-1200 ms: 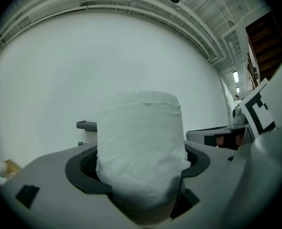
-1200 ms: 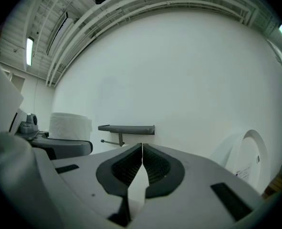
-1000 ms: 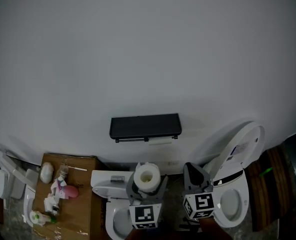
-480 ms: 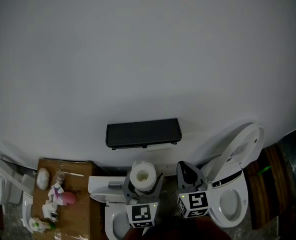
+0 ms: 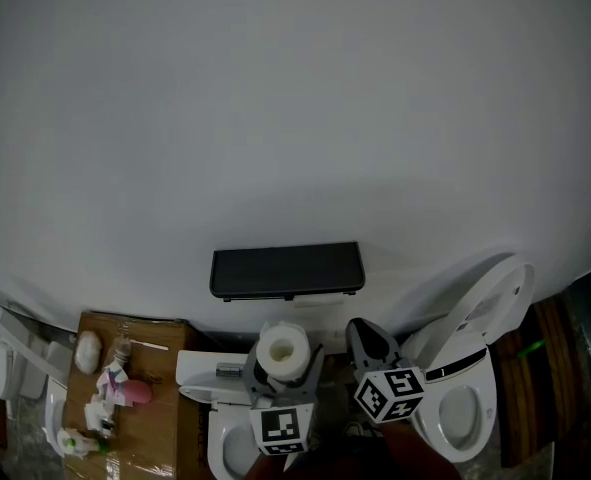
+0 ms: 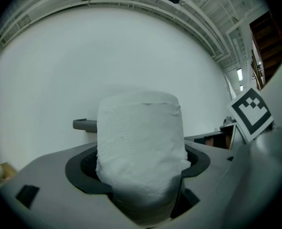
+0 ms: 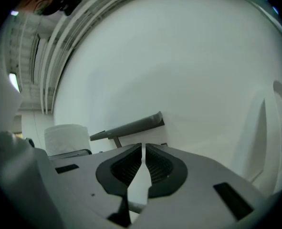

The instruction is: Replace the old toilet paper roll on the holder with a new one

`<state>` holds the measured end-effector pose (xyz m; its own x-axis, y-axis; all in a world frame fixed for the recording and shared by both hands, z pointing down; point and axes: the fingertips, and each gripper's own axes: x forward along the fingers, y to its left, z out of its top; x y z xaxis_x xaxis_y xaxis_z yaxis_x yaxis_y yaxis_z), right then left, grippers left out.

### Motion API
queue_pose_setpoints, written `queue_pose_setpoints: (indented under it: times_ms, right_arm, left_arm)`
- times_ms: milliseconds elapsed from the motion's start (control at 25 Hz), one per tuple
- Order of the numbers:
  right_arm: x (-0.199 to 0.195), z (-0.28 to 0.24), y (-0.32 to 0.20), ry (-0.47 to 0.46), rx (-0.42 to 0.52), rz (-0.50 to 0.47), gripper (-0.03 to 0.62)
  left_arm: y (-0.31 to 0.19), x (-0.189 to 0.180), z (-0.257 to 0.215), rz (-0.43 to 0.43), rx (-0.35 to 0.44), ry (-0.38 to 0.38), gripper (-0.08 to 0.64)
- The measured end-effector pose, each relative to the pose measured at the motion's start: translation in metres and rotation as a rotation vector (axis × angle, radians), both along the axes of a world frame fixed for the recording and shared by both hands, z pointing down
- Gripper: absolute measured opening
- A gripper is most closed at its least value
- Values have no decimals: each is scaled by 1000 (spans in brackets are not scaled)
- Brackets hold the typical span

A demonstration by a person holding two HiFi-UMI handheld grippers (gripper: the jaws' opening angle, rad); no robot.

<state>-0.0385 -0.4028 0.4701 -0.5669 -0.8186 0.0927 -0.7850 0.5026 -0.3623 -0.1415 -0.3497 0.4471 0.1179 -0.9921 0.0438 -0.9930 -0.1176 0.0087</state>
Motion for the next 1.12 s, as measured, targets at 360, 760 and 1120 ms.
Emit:
queue_pose_setpoints:
  times_ms: [360,760,1120]
  right_arm:
    - [-8,39,-39,-706,-312,-28,199]
    - [-44,58,-81,-1055,-408,-25,262]
    - [-52,58,-85,-1081,-431,-18,192]
  left_arm:
    - [2,-8,-5,-31,10,-14,420]
    - [13,-20,-6,-64,0,-30,420]
    - [18,-28,8,-76,-36,-66,420]
